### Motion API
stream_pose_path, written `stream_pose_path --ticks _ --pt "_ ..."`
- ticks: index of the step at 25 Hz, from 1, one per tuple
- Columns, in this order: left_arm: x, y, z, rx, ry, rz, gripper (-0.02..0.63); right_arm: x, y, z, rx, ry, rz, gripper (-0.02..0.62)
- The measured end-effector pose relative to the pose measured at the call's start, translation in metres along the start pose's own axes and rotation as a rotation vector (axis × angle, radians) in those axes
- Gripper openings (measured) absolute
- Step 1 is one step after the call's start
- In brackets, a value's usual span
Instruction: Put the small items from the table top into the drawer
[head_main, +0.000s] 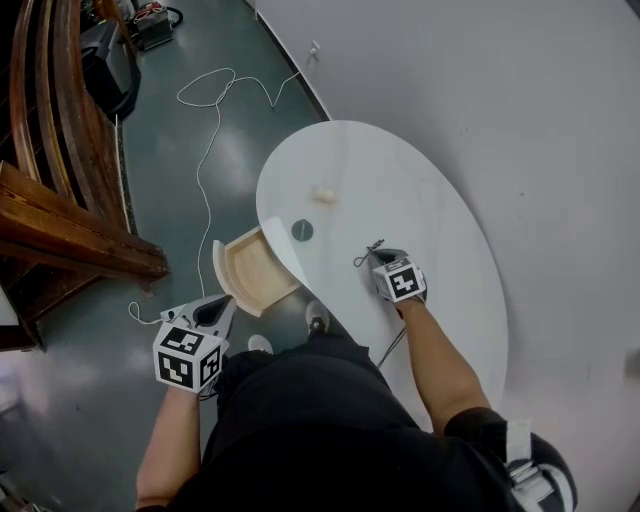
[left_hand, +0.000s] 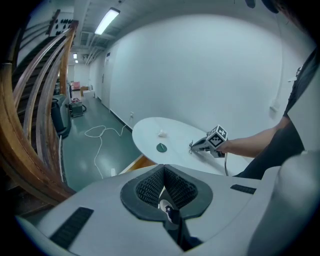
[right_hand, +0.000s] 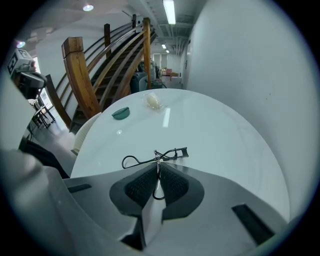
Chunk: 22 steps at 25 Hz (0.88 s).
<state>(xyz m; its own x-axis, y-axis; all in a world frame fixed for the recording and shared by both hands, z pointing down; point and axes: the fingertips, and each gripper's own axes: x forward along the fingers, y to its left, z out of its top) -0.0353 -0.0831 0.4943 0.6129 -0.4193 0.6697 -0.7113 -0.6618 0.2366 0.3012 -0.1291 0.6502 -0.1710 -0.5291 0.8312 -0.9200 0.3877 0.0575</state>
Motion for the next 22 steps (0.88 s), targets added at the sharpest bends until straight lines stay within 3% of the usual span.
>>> stream_pose_path --ticks 4,8,13,22 --pt "-0.003 0.006 -0.004 -0.004 0.001 0.0 0.014 -0.008 0.012 0.008 0.05 -0.035 0.007 0.02" --pt "-0.004 0.012 -0.005 -0.008 -0.006 -0.005 0.014 -0.019 0.045 0.036 0.036 -0.112 0.056 0.02" --pt "-0.007 0.019 -0.01 -0.016 -0.01 -0.013 0.014 -0.025 0.105 0.072 -0.023 -0.184 0.153 0.02" --pt "-0.024 0.04 -0.034 -0.082 -0.013 0.033 0.014 -0.016 0.219 0.121 -0.102 -0.218 0.39 0.02"
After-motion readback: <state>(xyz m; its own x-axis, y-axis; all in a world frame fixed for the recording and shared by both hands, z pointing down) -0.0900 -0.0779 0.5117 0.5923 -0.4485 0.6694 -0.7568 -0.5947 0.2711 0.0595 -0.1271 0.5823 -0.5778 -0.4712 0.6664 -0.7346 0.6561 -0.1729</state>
